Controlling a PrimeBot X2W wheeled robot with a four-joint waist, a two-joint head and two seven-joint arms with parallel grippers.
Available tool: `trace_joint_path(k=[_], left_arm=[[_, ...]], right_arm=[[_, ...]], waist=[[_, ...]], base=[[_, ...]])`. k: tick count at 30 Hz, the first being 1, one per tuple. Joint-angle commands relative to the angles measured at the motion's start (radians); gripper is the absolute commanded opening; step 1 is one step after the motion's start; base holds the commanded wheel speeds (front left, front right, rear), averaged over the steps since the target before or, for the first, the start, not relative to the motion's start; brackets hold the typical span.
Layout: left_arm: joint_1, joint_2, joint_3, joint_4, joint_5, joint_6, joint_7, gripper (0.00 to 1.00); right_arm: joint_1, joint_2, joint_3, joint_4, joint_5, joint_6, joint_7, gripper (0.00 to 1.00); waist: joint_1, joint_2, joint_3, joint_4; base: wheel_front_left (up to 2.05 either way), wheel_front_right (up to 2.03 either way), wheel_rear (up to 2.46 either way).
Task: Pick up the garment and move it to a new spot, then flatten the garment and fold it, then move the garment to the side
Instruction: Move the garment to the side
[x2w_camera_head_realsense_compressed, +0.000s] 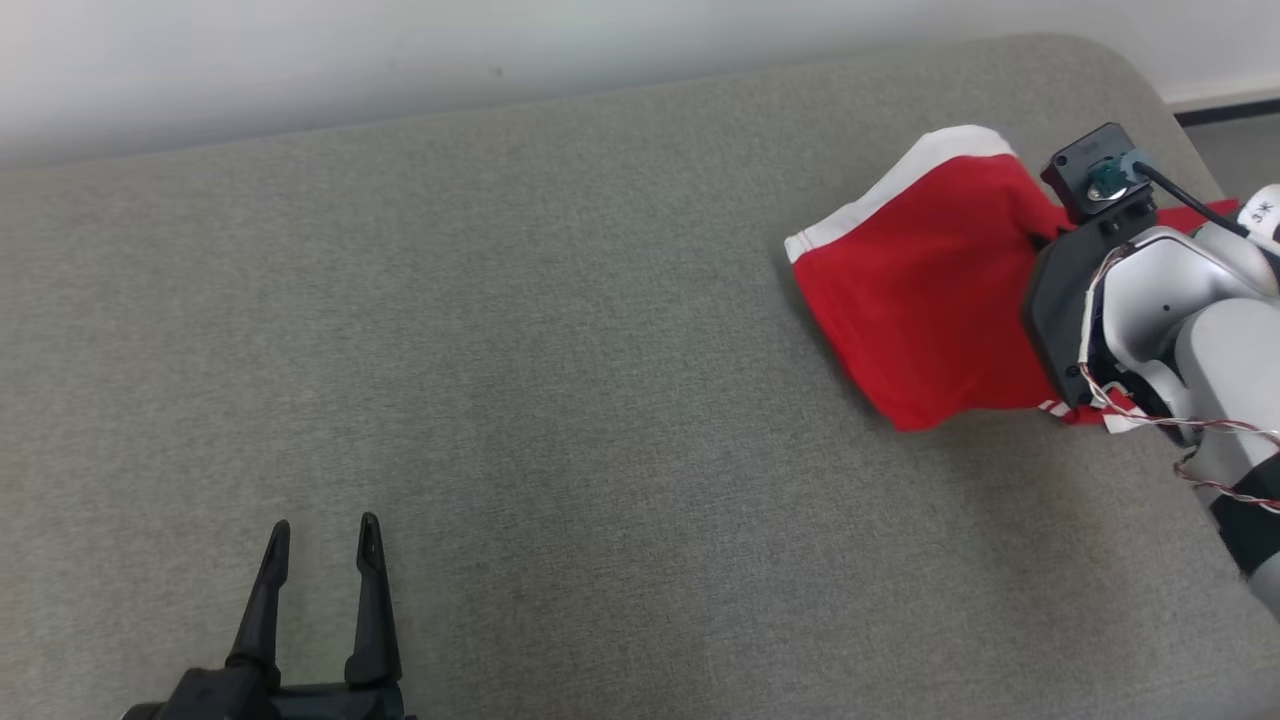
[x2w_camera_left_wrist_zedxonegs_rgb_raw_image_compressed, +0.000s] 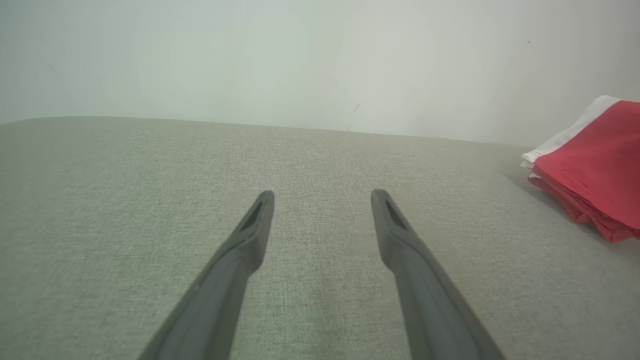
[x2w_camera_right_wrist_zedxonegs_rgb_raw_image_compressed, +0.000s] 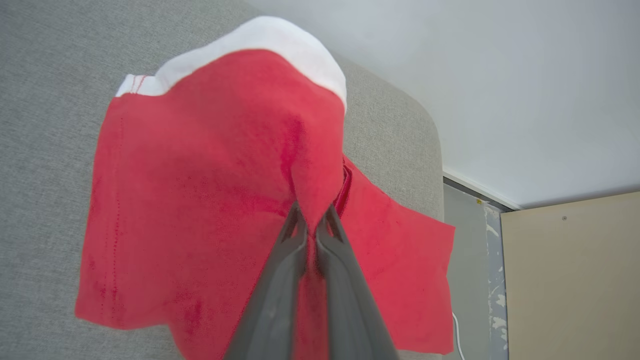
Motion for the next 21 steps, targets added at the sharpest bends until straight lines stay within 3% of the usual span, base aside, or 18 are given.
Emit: trace_joint_path(k=[1,13,21], left_arm=[[-0.015,0.0,0.0,-0.006,0.009,-0.005,-0.003,1.0],[-0.074,0.001,-0.007,-0.05,0.042,-0.05,-0.003,1.0],[-0.102,0.001,-0.006,-0.072,0.077,-0.076,-0.003,1.0]], right_arm=[[-0.01,-0.018,0.009,-0.002,0.002,-0.003,-0.012,0.0],[-0.036,-0.169,-0.034,0.003,0.009,-0.003,-0.105,0.0],[-0.004,-0.193,-0.118,0.053,-0.049,-0.003,-0.171,0.0]], waist=[[-0.0001,-0.0001,0.037,-0.036],[-0.0001,-0.0001,0.144,-0.069],[-0.0001,-0.0001,0.202,-0.065]], base=[[0.0,0.0,0.0],[0.0,0.0,0.0],[0.0,0.0,0.0]])
